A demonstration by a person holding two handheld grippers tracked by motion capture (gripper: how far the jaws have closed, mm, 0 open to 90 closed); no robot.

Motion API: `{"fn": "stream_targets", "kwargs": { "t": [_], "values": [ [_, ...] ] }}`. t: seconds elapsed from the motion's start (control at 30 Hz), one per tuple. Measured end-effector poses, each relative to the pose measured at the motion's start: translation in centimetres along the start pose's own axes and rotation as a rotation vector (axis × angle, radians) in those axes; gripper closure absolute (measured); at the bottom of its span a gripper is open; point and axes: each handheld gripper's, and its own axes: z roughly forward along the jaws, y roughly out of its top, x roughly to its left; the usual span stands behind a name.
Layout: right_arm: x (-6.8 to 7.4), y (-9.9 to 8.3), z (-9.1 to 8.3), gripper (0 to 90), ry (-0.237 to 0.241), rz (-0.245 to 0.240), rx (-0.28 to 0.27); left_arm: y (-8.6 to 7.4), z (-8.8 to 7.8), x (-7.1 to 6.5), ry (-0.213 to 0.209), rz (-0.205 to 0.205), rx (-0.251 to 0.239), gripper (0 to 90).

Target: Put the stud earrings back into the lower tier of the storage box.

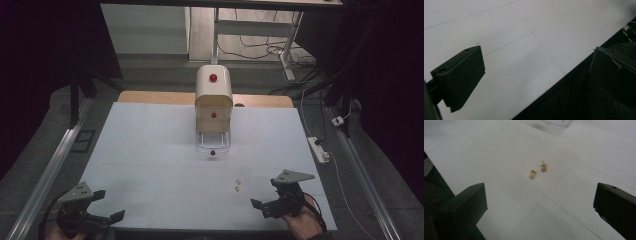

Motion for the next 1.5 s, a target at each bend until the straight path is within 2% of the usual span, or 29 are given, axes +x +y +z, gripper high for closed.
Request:
{"fn": "stream_targets", "kwargs": {
  "t": [0.13, 0.33, 0.43, 0.67, 1.03, 1.27, 1.5],
  "values": [
    [0.1, 0.2, 0.5, 0.0, -0.007, -0.022, 0.022, 0.0, 0.0, 0.0, 0.001, 0.002, 0.001, 0.0],
    [0.2, 0.4, 1.2, 0.0, -0.011, -0.009, 0.053, 0.0, 0.0, -0.1, 0.001, 0.004, 0.004, 0.0],
    [0.3, 0.5, 1.6, 0.0, -0.014, -0.005, 0.053, 0.0, 0.0, -0.1, 0.001, 0.004, 0.004, 0.0],
    [0.5, 0.8, 2.7, 0.0, -0.008, -0.028, 0.058, 0.0, 0.0, -0.1, 0.001, 0.003, 0.005, 0.0],
    [0.2, 1.6, 4.6, 0.0, -0.003, -0.016, 0.082, 0.0, 0.1, -0.1, 0.002, 0.005, 0.009, 0.0],
    [-0.1, 2.1, 6.0, 0.0, -0.020, -0.052, 0.118, 0.0, 0.1, -0.1, 0.000, 0.004, 0.009, 0.0],
    [-0.8, 3.0, 7.9, 0.8, -0.058, -0.091, 0.151, 0.0, 0.1, 0.0, -0.001, 0.004, 0.011, 0.0]
  ]
}}
